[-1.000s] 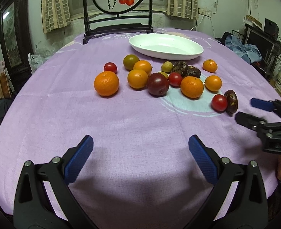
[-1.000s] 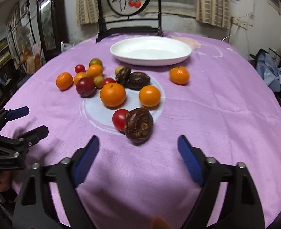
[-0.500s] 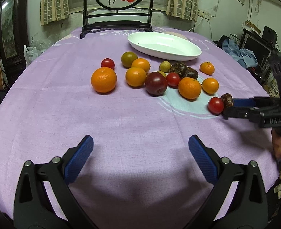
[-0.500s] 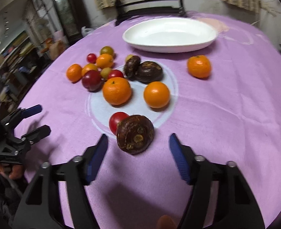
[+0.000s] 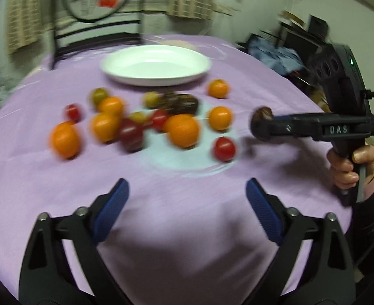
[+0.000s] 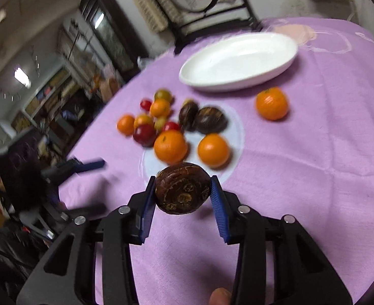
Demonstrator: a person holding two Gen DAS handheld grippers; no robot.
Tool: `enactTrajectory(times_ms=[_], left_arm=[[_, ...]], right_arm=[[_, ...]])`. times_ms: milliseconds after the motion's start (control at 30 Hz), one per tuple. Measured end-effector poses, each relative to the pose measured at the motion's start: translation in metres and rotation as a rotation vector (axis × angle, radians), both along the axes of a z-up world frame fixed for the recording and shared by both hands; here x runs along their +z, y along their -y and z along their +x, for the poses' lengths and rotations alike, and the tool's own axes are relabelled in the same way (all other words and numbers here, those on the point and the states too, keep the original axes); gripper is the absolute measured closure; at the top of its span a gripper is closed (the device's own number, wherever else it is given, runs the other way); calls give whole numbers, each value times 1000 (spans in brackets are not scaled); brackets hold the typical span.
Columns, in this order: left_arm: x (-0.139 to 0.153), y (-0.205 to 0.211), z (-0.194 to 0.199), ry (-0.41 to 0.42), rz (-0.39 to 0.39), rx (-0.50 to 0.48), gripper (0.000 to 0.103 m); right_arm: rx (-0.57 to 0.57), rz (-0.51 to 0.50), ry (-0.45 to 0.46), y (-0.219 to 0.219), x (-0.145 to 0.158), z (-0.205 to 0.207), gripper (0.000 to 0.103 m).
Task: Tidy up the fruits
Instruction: 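Grasp a dark brown round fruit with the right tool while the left tool grasps a red cherry tomato, then carry both fruits over the white oval plate and open both tools to drop them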
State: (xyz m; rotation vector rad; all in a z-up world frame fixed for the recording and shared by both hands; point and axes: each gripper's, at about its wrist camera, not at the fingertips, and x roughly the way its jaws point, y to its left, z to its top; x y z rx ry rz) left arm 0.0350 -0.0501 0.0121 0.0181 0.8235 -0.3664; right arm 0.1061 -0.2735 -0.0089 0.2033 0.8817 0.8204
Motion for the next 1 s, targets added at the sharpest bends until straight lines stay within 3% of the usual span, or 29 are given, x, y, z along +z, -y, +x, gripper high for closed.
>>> enactTrajectory(times_ms=[67,167,400,467,600,800,900,1000], left_arm=[[-6,21,15,-37,27,-41,33],[-15,40,31,-99,44,-67,50],[-15,66,53,-99,87,-60,51],[-15,75,58,-94,109,-64,63],[-21,78,59,-90,158,-55,71],[-9,60,48,-74,82,-82,71],[16,35,51,-9,10,-66,71],[39,15,75,55,-16,-10,71]], right_arm=[[-39,17,-7,9,0,0,61],[-53,23,-5,12,-2,-2,61],[-36,35,8,14,1,-6,61],[-36,36,8,15,0,-6,61],[-43,39,-6,19,-2,-5,61],[-47,33,6,18,-2,-4,61],[-25,41,22,7,5,2,61],[-81,38,48,-8,19,25,61]])
